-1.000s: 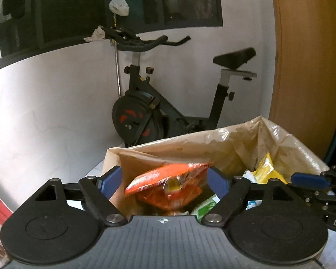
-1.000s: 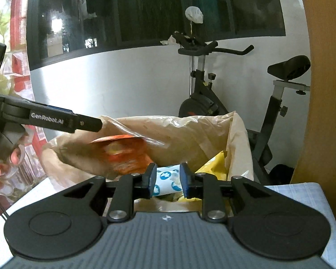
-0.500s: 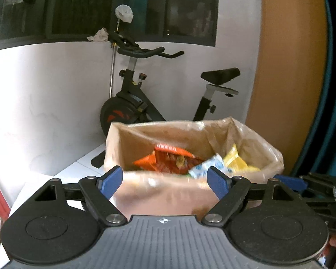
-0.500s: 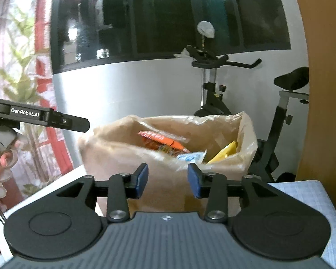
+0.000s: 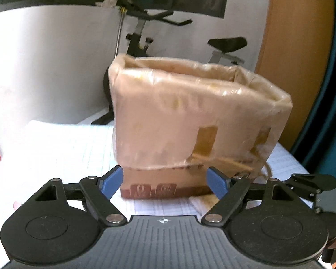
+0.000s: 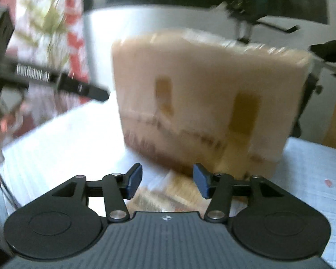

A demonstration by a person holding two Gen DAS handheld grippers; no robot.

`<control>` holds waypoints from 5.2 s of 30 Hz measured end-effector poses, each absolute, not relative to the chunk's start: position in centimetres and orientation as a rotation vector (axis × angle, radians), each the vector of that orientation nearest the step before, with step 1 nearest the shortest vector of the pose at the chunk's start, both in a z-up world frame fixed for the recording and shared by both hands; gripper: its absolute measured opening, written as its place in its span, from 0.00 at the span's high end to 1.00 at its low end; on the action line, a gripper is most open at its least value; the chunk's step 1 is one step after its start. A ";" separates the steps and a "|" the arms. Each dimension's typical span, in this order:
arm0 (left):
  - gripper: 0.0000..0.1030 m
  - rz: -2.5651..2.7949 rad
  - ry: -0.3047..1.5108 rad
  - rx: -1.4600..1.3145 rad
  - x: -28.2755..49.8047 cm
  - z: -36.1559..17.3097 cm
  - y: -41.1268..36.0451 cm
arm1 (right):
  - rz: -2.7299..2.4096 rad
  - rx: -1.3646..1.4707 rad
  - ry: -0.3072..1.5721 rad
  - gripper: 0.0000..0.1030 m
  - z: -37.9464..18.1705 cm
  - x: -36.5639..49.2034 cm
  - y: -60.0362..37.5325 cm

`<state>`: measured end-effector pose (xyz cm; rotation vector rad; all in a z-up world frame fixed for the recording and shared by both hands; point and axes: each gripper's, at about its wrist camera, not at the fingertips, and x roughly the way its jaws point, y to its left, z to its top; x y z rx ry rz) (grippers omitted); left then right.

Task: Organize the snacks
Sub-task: 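Move both open grippers back to the remaining snacks, then grasp the striped snack bar with the right gripper while the left grasps the white cracker packet, then carry the snack bar and cracker packet over the box with both grippers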

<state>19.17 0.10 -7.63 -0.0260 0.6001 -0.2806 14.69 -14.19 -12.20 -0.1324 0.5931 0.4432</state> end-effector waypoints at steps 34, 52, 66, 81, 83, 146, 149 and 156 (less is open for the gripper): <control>0.32 -0.350 0.739 0.024 20.3 -13.4 -1.9 | 0.496 -0.065 0.707 0.62 -16.5 12.1 -17.1; 0.32 -0.581 0.757 0.200 23.3 -16.0 -12.7 | 0.105 0.088 0.651 0.63 -18.1 12.6 -23.4; 0.32 -0.666 0.755 0.312 25.0 -18.3 -14.8 | 0.080 0.097 0.621 0.62 -19.1 11.8 -23.4; 0.37 -0.646 0.827 0.291 22.9 -19.8 -13.6 | 0.093 0.123 0.621 0.62 -19.2 11.8 -23.9; 0.37 -0.618 0.818 0.286 22.3 -19.8 -13.8 | 0.093 0.122 0.621 0.62 -19.2 11.8 -23.8; 0.52 -0.276 0.288 0.007 21.8 2.9 -1.9 | 0.269 0.052 0.274 0.63 2.9 22.5 -19.7; 0.52 -0.262 0.278 0.033 24.7 3.7 -2.9 | 0.243 0.051 0.314 0.63 2.1 25.9 -18.5; 0.52 -0.246 0.355 0.116 29.5 2.1 -5.5 | 0.139 0.088 0.432 0.63 -1.6 29.8 -18.6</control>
